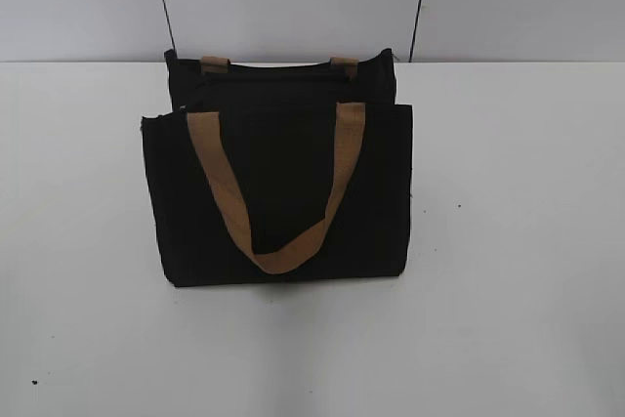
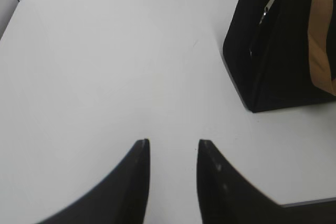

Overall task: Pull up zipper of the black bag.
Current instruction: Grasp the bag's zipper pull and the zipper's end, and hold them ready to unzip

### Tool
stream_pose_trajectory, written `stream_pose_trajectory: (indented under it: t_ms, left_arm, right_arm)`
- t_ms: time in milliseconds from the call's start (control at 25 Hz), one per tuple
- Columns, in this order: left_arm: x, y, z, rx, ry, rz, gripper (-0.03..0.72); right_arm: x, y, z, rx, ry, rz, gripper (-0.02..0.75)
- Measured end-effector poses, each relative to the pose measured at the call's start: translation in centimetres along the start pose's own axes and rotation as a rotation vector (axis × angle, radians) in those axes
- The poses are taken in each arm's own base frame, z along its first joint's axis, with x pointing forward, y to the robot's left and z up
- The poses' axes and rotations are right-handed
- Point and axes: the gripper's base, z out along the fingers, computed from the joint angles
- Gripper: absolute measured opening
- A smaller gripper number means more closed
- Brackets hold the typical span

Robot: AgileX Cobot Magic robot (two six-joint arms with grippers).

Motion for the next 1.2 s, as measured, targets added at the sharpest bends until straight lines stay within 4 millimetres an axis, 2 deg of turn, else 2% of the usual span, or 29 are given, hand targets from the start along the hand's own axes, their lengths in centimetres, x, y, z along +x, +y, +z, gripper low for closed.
stream_pose_trajectory:
  t_ms: [1080,1200]
  left_arm:
    - [0.00,-0.01,0.00,0.001,0.000,0.000,0.239]
    - [-0.65,0.00,-0.28,-0.001,-0.049,-0.003,0.253]
  right_arm:
    - [0.00,0.00,0.00,0.000,0.000,0.000,0.526]
    - [0.00,0.01,0.00,-0.001,0.000,0.000,0.526]
